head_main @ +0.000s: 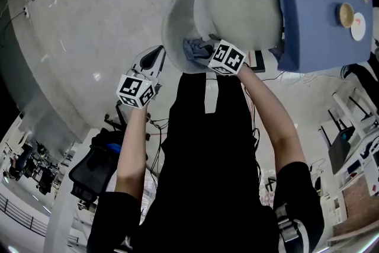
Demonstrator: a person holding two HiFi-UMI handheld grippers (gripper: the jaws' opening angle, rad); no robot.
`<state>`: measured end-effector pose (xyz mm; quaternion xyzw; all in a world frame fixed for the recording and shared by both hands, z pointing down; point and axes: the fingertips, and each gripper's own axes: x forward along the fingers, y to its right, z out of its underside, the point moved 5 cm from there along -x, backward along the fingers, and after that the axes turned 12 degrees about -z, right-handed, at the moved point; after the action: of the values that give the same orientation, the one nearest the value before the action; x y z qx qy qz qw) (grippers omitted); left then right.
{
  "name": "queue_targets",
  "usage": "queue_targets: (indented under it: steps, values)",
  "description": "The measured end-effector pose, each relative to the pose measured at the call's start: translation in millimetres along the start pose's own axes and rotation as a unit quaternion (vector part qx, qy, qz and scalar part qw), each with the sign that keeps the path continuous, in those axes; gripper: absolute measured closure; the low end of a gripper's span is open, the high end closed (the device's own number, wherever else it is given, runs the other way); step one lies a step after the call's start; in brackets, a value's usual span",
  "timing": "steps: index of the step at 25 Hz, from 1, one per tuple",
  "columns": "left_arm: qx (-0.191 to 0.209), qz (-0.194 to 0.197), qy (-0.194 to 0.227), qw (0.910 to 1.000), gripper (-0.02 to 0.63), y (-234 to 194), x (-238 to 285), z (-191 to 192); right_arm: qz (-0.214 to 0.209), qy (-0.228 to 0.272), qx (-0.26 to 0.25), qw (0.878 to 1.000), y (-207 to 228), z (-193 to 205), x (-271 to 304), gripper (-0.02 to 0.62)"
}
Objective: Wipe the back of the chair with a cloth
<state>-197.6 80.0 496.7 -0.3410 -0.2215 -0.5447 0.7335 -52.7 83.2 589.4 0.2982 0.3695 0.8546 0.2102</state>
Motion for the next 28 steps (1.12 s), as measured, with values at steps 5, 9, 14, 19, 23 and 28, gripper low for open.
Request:
queue_targets:
  steps: [5, 9, 14, 19, 23, 28]
  values:
    - [0.009, 0.008, -0.005, 0.9999, 0.583, -2.1, 3.0, 0.4, 0.012, 0.012, 0.010, 1.000, 8.8, -6.0, 0.1, 0.526]
    - [0.022, 0.015, -0.010, 0.9996, 0.584, -3.8, 4.1, -0.8, 0.026, 0.023, 0.010, 0.999, 16.4, -13.3, 0.8, 0.526]
    - [0.029, 0.026, -0.013, 0.9992, 0.583, -4.1, 5.7, -1.2, 0.044, 0.047, 0.016, 0.998, 26.6, -22.4, -1.3, 0.526]
    - [0.040, 0.033, -0.018, 0.9985, 0.583, -5.5, 6.9, -1.8, 0.057, 0.095, 0.037, 0.993, 40.8, -32.5, -3.5, 0.526]
    - [0.041, 0.041, -0.020, 0.9981, 0.584, -5.7, 7.8, -2.6, 0.069, 0.136, 0.054, 0.987, 53.0, -40.3, -8.6, 0.526]
    - [0.054, 0.052, -0.029, 0.9967, 0.584, -7.6, 10.6, -4.6, 0.101, 0.166, 0.054, 0.979, 73.7, -59.6, -15.7, 0.526]
